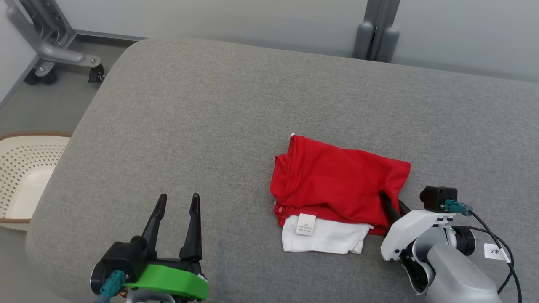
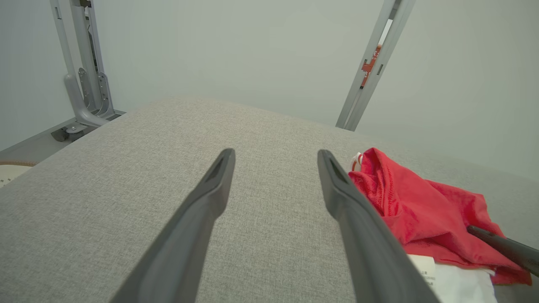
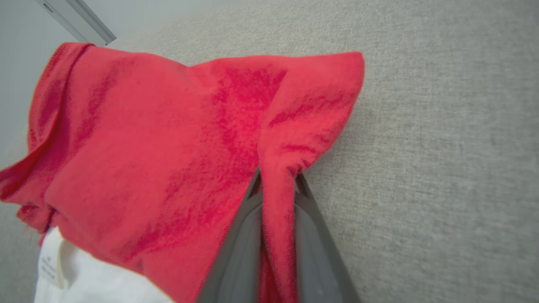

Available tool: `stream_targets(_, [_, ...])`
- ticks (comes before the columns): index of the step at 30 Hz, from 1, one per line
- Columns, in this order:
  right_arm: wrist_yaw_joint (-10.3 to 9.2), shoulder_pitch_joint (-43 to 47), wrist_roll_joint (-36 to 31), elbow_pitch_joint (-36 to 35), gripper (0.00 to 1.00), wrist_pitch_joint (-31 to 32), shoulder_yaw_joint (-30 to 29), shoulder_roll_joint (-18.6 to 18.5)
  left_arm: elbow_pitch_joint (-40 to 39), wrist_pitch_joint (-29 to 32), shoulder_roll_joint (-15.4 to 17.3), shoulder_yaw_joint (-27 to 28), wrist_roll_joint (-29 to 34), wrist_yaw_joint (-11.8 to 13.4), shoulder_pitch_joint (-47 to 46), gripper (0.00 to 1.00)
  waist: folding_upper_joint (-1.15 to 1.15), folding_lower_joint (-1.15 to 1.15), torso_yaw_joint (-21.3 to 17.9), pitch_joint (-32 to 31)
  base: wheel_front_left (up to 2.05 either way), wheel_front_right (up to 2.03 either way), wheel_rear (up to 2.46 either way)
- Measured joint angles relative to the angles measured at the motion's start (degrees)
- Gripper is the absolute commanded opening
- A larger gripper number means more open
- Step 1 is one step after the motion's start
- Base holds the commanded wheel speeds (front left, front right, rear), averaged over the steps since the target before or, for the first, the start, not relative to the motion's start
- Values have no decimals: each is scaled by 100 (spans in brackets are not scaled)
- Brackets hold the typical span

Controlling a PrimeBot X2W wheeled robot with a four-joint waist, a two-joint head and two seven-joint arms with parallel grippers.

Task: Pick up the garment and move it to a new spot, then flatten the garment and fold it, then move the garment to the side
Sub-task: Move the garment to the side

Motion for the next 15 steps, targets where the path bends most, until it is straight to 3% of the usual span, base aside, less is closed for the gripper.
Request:
stream_targets(9, [0, -245, -661, -107, 0, -240, 693, -427, 30, -1, 1, 110, 41, -51, 90, 100, 0, 0, -450, -198, 0, 0, 0])
stream_targets(15, [0, -397, -1195, -528, 0, -263, 1111, -969, -81, -1, 1, -22, 9, -69, 79, 100, 0, 0, -960, -283, 0, 0, 0])
